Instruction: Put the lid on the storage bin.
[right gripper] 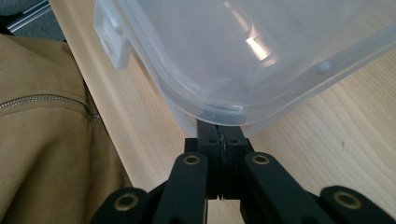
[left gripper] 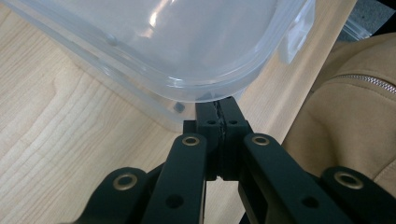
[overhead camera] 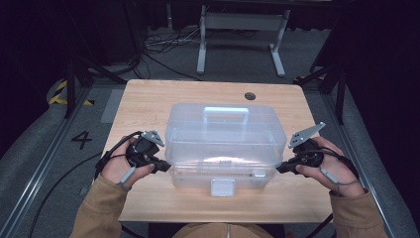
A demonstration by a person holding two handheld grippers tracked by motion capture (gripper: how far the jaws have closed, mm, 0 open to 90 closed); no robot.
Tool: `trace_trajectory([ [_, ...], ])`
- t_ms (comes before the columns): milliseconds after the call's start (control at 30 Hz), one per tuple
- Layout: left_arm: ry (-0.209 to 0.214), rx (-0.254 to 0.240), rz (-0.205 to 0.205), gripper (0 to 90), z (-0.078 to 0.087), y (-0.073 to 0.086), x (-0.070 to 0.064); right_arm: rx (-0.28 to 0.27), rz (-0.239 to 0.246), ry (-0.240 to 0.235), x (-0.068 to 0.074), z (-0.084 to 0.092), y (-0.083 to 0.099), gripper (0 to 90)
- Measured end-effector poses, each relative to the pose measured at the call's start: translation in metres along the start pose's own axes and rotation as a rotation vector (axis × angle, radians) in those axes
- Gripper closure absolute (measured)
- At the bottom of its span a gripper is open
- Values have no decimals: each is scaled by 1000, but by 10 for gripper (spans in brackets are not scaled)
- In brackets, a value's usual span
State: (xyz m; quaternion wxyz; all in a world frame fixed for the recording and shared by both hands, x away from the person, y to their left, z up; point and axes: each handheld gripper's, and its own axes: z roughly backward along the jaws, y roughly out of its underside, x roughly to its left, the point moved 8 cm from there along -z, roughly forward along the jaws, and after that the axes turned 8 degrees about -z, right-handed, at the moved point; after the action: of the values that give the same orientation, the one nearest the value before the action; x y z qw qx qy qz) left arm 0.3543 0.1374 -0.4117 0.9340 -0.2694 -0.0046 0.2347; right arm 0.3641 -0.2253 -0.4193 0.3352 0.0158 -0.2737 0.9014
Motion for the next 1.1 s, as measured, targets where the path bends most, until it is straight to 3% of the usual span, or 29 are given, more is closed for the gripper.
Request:
trace_trajectory([
  [467, 19, 52, -23, 898, -7, 5, 0, 53, -1, -9, 0, -8, 4, 900],
  [1100, 44, 110, -23, 897, -18, 11, 1, 112, 2, -19, -1, -15, 10, 900],
])
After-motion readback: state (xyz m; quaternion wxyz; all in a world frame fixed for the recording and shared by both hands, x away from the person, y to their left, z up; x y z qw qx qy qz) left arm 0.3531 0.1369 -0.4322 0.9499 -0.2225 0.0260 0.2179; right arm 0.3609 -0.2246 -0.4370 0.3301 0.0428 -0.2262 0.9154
